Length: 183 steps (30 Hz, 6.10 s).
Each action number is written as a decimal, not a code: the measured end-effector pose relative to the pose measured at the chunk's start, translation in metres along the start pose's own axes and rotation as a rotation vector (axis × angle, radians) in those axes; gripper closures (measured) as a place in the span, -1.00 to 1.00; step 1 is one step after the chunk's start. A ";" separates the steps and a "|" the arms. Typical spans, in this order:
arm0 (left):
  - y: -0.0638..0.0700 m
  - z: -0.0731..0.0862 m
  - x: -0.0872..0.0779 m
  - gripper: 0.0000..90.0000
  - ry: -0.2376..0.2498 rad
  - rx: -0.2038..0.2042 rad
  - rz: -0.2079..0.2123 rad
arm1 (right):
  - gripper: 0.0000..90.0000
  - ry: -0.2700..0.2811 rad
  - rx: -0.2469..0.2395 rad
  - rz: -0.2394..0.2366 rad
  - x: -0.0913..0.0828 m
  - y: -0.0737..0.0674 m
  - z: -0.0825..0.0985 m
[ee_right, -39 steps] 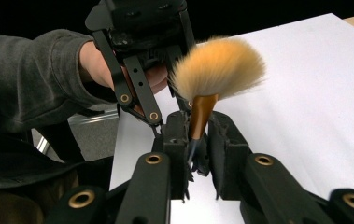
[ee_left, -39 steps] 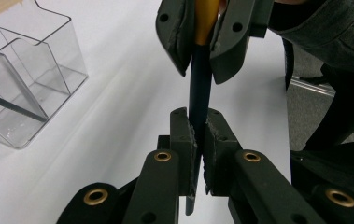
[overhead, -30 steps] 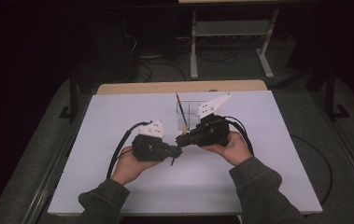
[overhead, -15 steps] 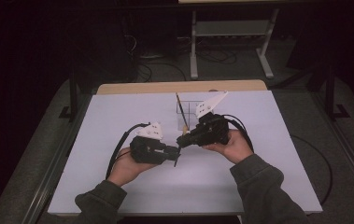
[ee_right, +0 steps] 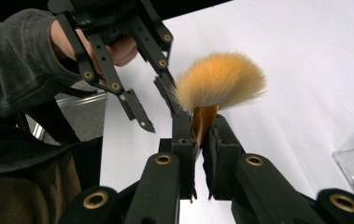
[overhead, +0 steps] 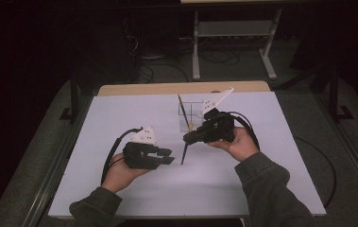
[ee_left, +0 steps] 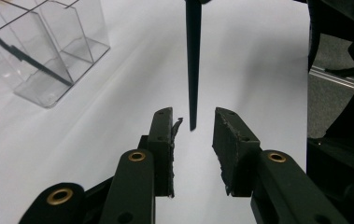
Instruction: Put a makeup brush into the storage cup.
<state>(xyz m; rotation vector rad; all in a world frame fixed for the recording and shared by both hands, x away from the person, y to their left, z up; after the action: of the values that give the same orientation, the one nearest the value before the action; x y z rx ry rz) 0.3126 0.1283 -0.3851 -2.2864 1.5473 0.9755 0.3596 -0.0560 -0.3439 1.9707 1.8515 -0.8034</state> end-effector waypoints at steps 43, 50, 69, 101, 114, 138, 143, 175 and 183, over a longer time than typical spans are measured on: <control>-0.017 0.041 -0.042 0.05 0.073 -0.122 -0.138 | 0.84 -0.048 0.030 0.108 -0.035 0.037 -0.001; -0.020 0.049 -0.047 0.02 0.076 -0.127 -0.165 | 0.84 -0.053 0.046 0.118 -0.040 0.042 -0.002; -0.026 0.065 -0.051 -0.14 0.062 -0.136 -0.213 | 0.84 -0.075 0.057 0.162 -0.056 0.059 -0.015; -0.034 0.075 -0.059 -0.23 0.075 -0.162 -0.232 | 0.84 -0.087 0.077 0.229 -0.079 0.101 -0.041; -0.037 0.076 -0.067 -0.22 0.087 -0.168 -0.244 | 0.84 -0.089 0.065 0.249 -0.083 0.115 -0.057; -0.037 0.077 -0.068 -0.24 0.098 -0.177 -0.237 | 0.84 -0.102 0.120 0.295 -0.080 0.144 -0.061; -0.037 0.077 -0.069 -0.25 0.096 -0.174 -0.238 | 0.84 -0.113 0.120 0.304 -0.076 0.147 -0.060; -0.038 0.079 -0.073 -0.29 0.103 -0.175 -0.254 | 0.84 -0.144 0.139 0.314 -0.054 0.152 -0.048; -0.038 0.079 -0.073 -0.31 0.102 -0.178 -0.252 | 0.83 -0.138 0.144 0.312 -0.049 0.154 -0.042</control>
<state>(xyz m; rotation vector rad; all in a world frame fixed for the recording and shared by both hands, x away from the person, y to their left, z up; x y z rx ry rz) 0.2979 0.2394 -0.4065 -2.6124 1.2081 0.9755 0.5189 -0.0875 -0.3038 2.1595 1.3972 -0.9675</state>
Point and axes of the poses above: each handheld gripper's, and its own axes: x roughly forward along the jaws, z roughly out of its underside, y roughly to its right, the point moved 5 cm from there along x, roughly forward along the jaws, and after that the axes turned 8 degrees about -x, right-handed, at the moved point
